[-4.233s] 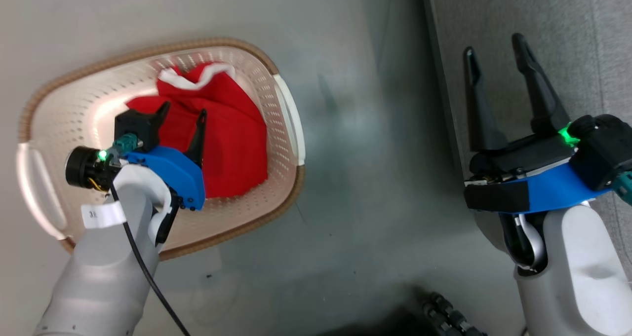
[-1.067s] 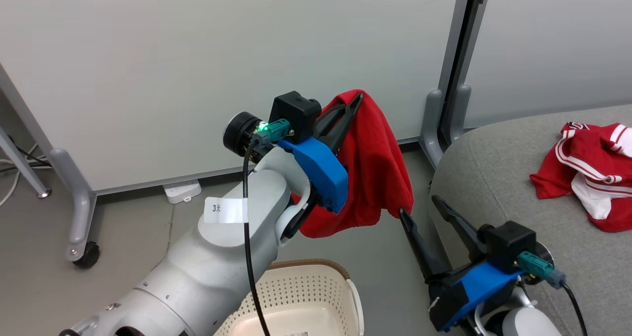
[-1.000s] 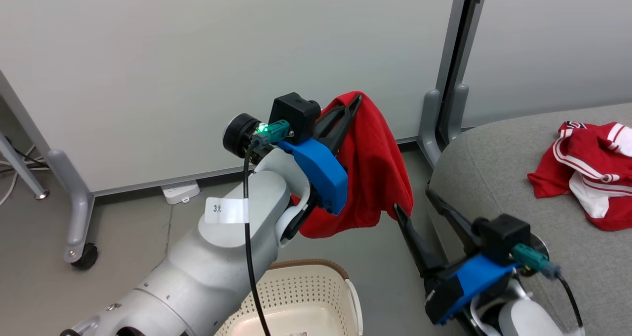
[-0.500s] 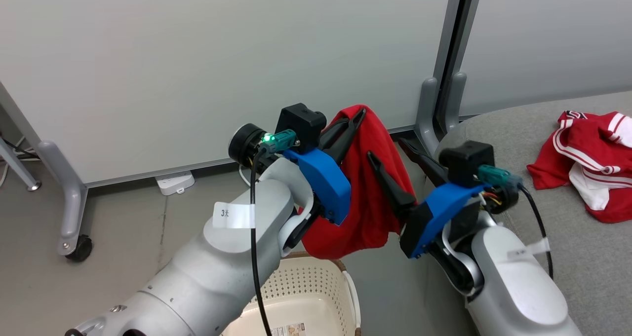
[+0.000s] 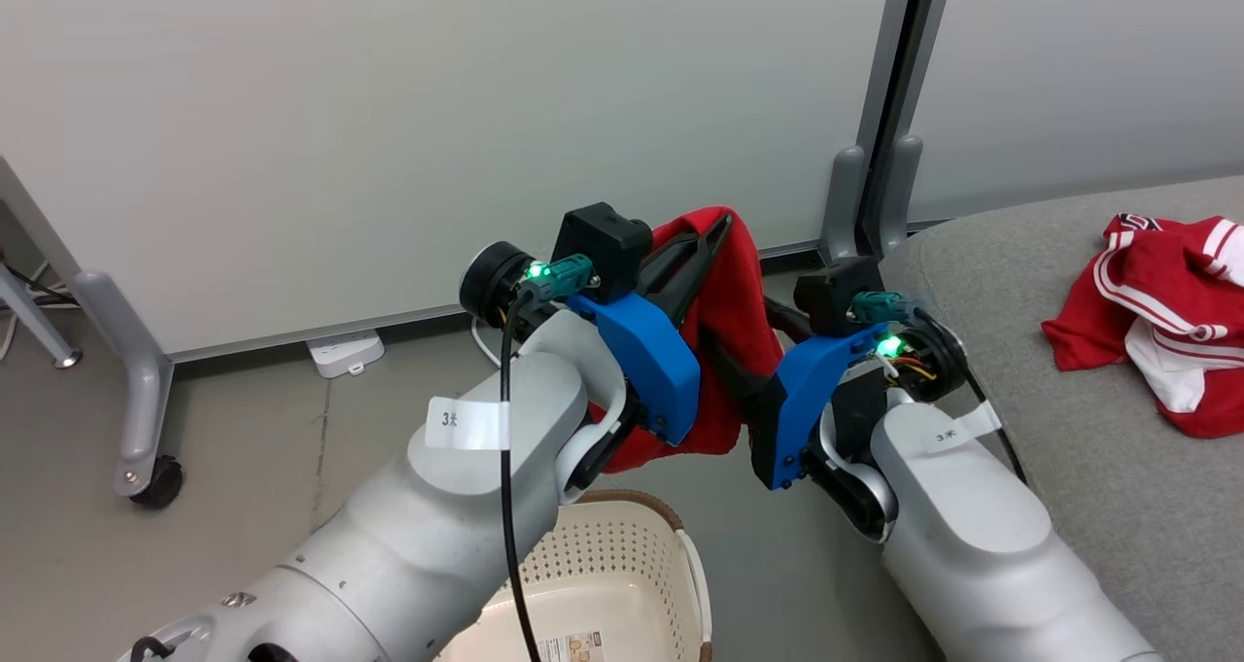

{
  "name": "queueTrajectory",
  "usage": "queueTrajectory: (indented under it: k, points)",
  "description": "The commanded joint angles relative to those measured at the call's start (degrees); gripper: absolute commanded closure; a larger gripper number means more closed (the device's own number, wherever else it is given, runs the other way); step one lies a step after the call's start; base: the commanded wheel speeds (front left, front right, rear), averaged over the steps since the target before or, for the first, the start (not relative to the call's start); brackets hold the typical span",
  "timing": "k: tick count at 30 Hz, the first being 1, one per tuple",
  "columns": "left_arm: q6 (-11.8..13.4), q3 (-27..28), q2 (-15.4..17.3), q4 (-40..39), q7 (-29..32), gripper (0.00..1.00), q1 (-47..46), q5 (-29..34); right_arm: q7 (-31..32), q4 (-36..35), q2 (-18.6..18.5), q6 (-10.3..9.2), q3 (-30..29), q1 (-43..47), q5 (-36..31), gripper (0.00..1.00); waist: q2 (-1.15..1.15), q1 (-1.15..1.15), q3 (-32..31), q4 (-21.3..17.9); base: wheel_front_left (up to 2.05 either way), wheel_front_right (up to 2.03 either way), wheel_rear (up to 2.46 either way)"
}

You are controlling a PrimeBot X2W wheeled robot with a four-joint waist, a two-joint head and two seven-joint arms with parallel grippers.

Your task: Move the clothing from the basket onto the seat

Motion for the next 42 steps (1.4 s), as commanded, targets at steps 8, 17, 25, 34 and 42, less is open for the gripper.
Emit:
queueTrajectory:
  k: [8,17,25,34,42]
  points:
    - [0.2,-1.5,0.0,-0.7,-0.6,1.00,-1.2,-1.6,-3.5,5.4,0.1,0.03,8.4,-4.4,8.7,1.00,0.00,0.00,-0.1,0.7,0.00,0.00,0.00]
    - [0.5,-2.3,0.0,0.6,-1.2,1.00,-1.6,-2.3,-7.7,10.4,0.1,0.02,14.5,-7.4,14.6,1.00,0.00,0.00,-0.2,0.2,0.00,0.00,0.00]
    - [0.5,-2.8,0.0,1.2,-1.3,1.00,-1.8,-3.0,-9.5,12.9,0.1,0.02,17.9,-8.6,16.8,1.00,0.00,0.00,-0.3,-0.2,0.00,0.00,0.00]
    - [0.4,-2.6,0.0,1.8,-1.5,1.00,-2.0,-3.6,-11.0,14.5,0.1,0.02,20.3,-9.5,19.8,1.00,0.00,0.00,-0.2,-0.6,0.00,0.00,0.00]
    - [1.9,-0.7,0.1,0.6,-1.6,0.00,-1.9,-2.0,-12.7,14.3,0.1,0.02,22.3,-10.0,22.4,1.00,0.00,0.00,0.2,-1.1,0.00,0.00,0.00]
